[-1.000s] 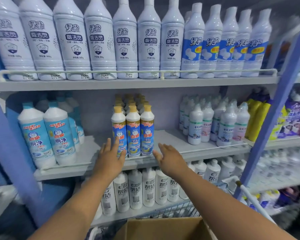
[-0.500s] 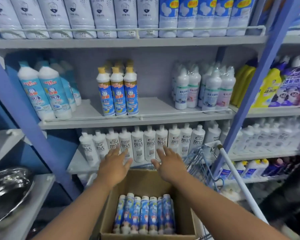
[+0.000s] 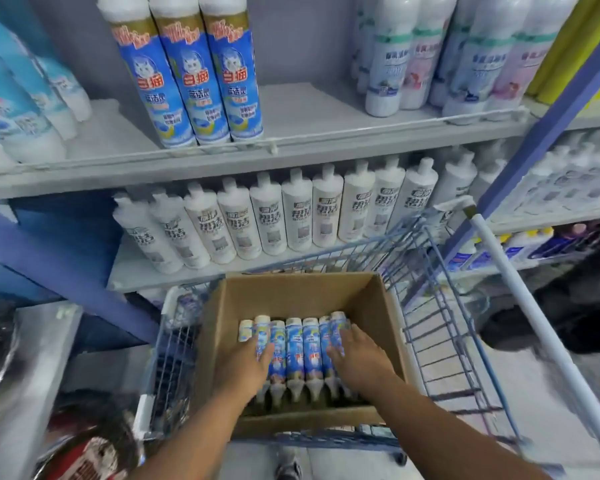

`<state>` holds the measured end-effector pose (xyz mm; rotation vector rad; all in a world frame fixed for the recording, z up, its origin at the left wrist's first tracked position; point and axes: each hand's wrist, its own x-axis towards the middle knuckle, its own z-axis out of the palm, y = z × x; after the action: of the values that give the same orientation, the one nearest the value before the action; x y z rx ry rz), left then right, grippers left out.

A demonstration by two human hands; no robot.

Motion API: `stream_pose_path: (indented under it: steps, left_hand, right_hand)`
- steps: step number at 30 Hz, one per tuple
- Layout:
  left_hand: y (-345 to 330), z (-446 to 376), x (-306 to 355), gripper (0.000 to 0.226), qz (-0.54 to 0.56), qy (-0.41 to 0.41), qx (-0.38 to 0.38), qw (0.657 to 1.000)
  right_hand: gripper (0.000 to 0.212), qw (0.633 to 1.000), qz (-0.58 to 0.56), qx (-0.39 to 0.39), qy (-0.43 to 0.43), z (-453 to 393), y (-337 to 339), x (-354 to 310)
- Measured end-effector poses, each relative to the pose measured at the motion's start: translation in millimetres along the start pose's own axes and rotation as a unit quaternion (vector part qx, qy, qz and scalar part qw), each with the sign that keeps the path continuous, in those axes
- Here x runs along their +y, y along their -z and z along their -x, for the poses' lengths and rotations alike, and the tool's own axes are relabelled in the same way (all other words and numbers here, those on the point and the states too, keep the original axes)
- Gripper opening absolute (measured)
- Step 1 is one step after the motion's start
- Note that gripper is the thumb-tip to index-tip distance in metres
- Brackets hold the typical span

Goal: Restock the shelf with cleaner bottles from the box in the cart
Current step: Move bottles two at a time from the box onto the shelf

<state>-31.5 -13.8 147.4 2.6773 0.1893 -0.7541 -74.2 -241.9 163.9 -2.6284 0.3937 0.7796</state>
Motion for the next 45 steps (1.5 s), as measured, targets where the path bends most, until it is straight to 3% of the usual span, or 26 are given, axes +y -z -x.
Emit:
stream_pose_path:
  steps: [4,6,8,15,19,24,28,33,37,41,45]
  left_hand:
    - [-50.1,-49.6,-34.5,0.078,0.085,0.080,-0.077,0.990]
    - [-58.4,-59.9,-37.6,0.079,0.163,0.104,-0.112,0.975]
    - [-73.8,-75.4,-45.1,0.063,0.269,0.161,-0.139,0.939]
    - [-127.2,-116.2,-60.3,0.058,0.421,0.340,-0.094,0.835]
    - [-148.4,-134.5,-52.5,0.062,0.434,0.371,-0.077,0.817]
    - [-170.1,-151.4,-50.4,0.059,0.412,0.376,-0.113,0.822]
    - [-193.2,-160.5,-64.2,0.057,0.414,0.366,-0.088,0.829]
    - [-196.5,-159.6,-67.3,0.062,0.399,0.365,-0.062,0.839]
    - [-183.8,-151.0,-58.7,0.068,0.360,0.295,-0.101,0.879]
    - [-151.1,-137.5,-44.0,0.056,0.349,0.282,-0.087,0.889]
    - [-125.2,-128.1,-31.3,0.075,0.355,0.286,-0.077,0.887]
  right_hand:
    - [0.089,0.988,-0.126,-0.066,-0.065,-39.8,-54.7,13.3]
    - [0.077,0.975,-0.166,-0.093,-0.117,-52.5,-72.3,17.9]
    - [0.062,0.962,-0.194,-0.104,-0.161,-66.1,-84.6,21.8]
    - [0.063,0.904,-0.285,-0.154,-0.279,-122.7,-128.5,46.2]
    - [0.059,0.864,-0.339,-0.175,-0.329,-152.3,-152.9,62.5]
    - [0.043,0.840,-0.369,-0.186,-0.351,-183.0,-173.3,73.8]
    - [0.025,0.835,-0.393,-0.163,-0.349,-193.6,-191.8,83.0]
    - [0.059,0.817,-0.424,-0.126,-0.370,-199.5,-200.7,87.1]
    - [0.046,0.816,-0.439,-0.167,-0.339,-187.1,-180.9,75.7]
    - [0.054,0.791,-0.473,-0.178,-0.344,-172.0,-165.6,59.0]
    - [0.047,0.750,-0.534,-0.152,-0.360,-152.4,-141.8,39.5]
